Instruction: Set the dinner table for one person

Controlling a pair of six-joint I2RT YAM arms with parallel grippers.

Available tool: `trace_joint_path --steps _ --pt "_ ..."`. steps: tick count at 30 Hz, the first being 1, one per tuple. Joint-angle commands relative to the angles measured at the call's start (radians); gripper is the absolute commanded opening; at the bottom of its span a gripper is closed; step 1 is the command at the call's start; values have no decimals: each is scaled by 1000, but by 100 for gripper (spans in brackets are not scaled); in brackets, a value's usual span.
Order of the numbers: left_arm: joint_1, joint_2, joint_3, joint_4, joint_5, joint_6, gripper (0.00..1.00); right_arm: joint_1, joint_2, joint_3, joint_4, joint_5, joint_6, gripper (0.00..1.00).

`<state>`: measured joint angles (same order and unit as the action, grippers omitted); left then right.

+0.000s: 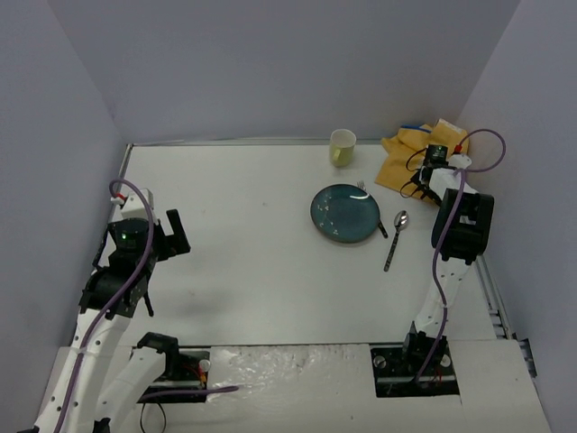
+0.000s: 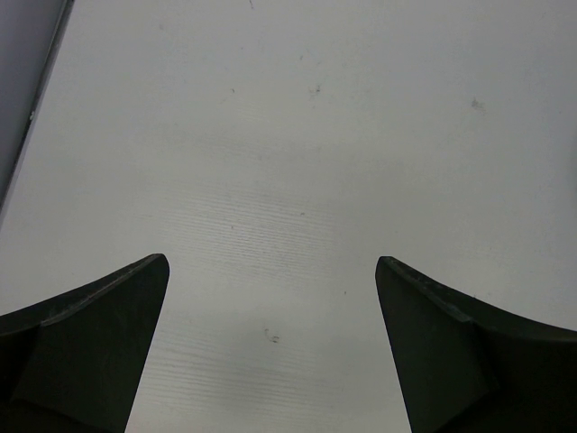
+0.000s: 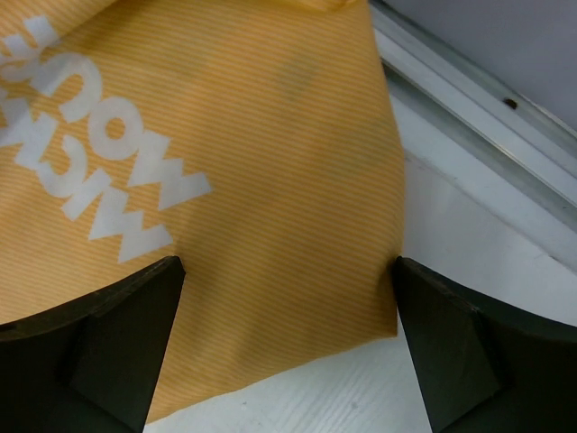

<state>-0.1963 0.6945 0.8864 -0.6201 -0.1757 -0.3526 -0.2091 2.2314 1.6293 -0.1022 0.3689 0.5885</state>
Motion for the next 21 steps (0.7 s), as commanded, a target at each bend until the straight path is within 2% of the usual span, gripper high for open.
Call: trace_joint_path --steps 1,4,7,8,10,11,16,19,21 --pt "3 5 1 50 0 -21 97 -7 37 50 61 -74 29 91" --pt "3 6 -1 54 -4 -24 97 -6 48 40 77 -99 33 76" --pt "3 9 -2 62 -2 -22 97 -1 31 32 105 -116 9 45" --pt "3 11 -1 66 -1 -21 97 3 24 34 128 -117 -2 31" --pt "3 14 -1 72 -1 -19 97 11 3 51 137 -113 -36 9" --pt "4 16 2 74 0 -15 97 18 -15 68 137 -112 -58 2" --pt "3 30 29 82 5 -6 97 76 -156 142 141 -24 -166 0" --pt "3 37 48 84 15 -3 97 123 -234 171 145 72 -219 0" --pt "3 40 65 79 23 -2 97 165 -345 166 170 151 -257 0"
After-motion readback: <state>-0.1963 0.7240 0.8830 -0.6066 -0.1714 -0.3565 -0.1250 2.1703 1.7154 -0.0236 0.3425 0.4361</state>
